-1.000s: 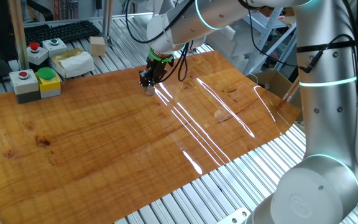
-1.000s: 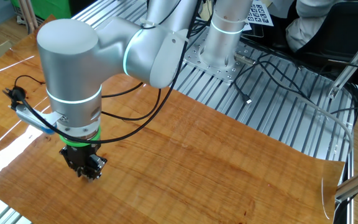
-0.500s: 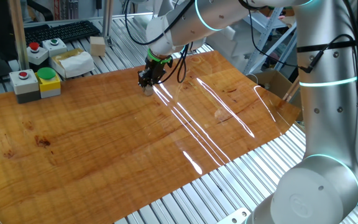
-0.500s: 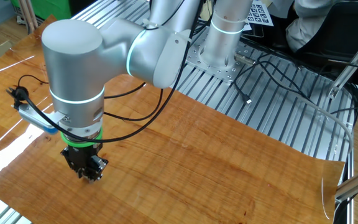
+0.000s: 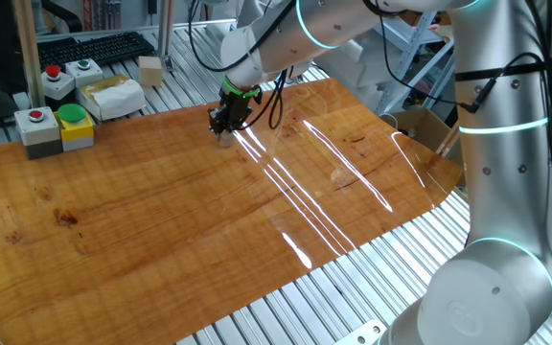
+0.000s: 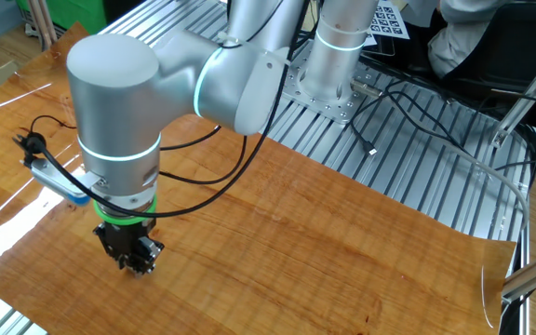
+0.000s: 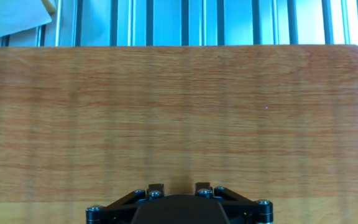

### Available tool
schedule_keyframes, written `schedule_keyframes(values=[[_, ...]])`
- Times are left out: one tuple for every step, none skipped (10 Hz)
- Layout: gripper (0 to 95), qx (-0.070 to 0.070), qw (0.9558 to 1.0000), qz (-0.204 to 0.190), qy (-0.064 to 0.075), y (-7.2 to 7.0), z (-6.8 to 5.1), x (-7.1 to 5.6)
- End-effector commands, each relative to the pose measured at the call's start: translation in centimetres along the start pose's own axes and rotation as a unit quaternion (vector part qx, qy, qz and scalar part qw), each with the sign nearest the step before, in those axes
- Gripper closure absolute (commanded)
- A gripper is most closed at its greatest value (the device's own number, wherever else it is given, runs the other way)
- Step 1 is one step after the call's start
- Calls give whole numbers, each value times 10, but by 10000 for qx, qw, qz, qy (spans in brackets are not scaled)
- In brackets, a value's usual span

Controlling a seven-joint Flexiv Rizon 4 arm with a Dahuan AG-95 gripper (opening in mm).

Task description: Hold a small block with the gripper and sweep it from left to right on the table

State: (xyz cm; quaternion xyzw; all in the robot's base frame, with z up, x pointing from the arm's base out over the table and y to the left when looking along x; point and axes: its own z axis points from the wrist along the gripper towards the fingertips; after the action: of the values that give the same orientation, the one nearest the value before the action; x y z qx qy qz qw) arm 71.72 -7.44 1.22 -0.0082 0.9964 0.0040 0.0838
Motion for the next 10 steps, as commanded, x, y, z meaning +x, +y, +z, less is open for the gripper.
schedule_keyframes(values=[[950,10,10000,63,11,3,0,0],[950,5,9999,120,9,6,1,-1],[950,29,9998,173,7,9,2,-1],[950,49,9998,198,15,11,1,-1],[950,54,9997,230,20,13,1,-1],[950,54,9996,283,42,15,0,-2],[950,39,9994,335,51,18,0,-2],[950,22,9992,393,52,20,0,-2],[950,21,9989,467,42,24,2,-1],[950,67,9987,499,57,26,2,0]])
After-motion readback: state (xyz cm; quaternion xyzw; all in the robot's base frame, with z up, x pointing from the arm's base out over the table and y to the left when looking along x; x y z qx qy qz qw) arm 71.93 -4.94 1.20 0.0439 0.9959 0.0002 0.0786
